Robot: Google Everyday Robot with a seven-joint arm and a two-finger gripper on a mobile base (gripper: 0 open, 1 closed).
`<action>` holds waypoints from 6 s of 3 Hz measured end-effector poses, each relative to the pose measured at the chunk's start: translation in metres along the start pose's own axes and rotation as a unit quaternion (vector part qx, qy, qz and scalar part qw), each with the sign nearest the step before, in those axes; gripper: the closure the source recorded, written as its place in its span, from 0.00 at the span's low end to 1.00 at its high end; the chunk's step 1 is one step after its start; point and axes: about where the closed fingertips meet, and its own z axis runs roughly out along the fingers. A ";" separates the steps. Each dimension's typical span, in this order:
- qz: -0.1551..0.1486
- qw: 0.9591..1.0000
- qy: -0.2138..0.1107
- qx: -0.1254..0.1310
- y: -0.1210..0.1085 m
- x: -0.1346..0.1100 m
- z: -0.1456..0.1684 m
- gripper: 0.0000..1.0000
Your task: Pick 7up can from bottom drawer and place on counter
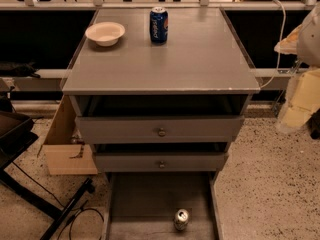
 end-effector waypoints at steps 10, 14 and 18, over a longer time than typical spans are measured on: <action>0.087 0.909 -0.407 -0.014 0.074 0.136 0.447 0.00; 0.054 0.890 -0.449 -0.062 0.105 0.117 0.590 0.00; 0.024 0.862 -0.481 -0.161 0.175 0.049 0.728 0.00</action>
Offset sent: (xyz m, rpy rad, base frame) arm 0.0052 0.0007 -0.0265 0.0569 0.0237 0.0014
